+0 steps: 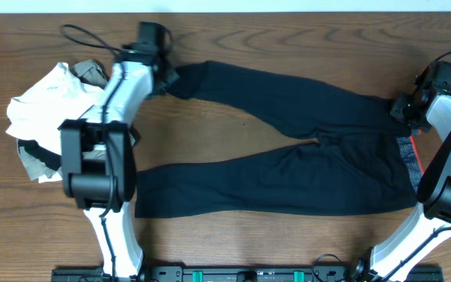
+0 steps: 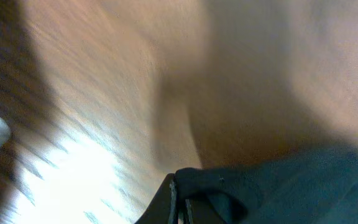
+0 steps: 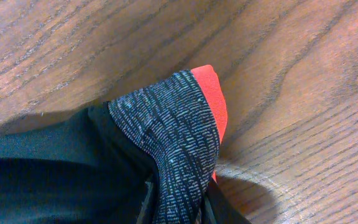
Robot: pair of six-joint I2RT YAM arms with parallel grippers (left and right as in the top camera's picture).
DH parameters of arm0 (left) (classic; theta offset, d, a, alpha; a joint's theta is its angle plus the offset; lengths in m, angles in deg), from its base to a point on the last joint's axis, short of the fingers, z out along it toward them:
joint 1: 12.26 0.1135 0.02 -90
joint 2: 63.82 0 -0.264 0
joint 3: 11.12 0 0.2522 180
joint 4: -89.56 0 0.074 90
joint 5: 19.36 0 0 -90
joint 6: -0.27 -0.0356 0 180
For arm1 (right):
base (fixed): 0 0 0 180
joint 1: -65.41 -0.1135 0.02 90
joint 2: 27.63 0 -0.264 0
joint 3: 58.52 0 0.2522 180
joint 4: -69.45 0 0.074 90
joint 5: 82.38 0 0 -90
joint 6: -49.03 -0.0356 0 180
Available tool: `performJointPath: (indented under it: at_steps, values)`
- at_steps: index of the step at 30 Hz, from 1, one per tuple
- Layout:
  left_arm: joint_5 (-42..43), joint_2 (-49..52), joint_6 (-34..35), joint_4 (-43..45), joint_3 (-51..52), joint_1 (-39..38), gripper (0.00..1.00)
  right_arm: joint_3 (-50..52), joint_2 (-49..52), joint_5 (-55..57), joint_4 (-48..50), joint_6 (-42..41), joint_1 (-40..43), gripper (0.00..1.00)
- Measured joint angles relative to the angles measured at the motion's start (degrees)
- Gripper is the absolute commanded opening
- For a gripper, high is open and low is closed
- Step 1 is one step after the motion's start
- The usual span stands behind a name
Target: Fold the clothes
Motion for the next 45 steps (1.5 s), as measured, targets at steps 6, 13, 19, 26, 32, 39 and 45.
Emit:
performJointPath:
  at_steps: [6,13,19,26,32,39,45]
  values:
    - [-1.1,-0.6,2.1,6.0,0.0,4.4,0.44,0.1,0.0,0.0,-0.4,0.2,0.0,0.19]
    - [1.4,-0.6,3.8,0.7,0.0,5.1,0.34,1.1,-0.3,0.1,0.7,0.4,0.0,0.2]
    - [9.6,-0.6,0.0,-4.2,0.0,2.4,0.33,3.0,-1.0,0.1,3.2,0.5,0.0,0.2]
    - [11.9,-0.6,-7.3,-6.2,0.0,-5.4,0.39,3.1,-1.1,0.1,3.3,0.6,0.0,0.21]
    - [11.4,-0.6,-9.0,-6.5,0.0,-6.9,0.39,3.1,-1.1,0.1,3.2,0.6,0.0,0.21]
    - [10.3,-0.6,-9.2,-6.8,0.0,-6.3,0.39,3.1,-1.1,0.1,3.2,0.7,0.0,0.21]
    - [9.9,-0.1,-9.2,-7.0,0.0,-6.3,0.39,3.1,-1.1,0.1,3.2,0.7,0.0,0.21]
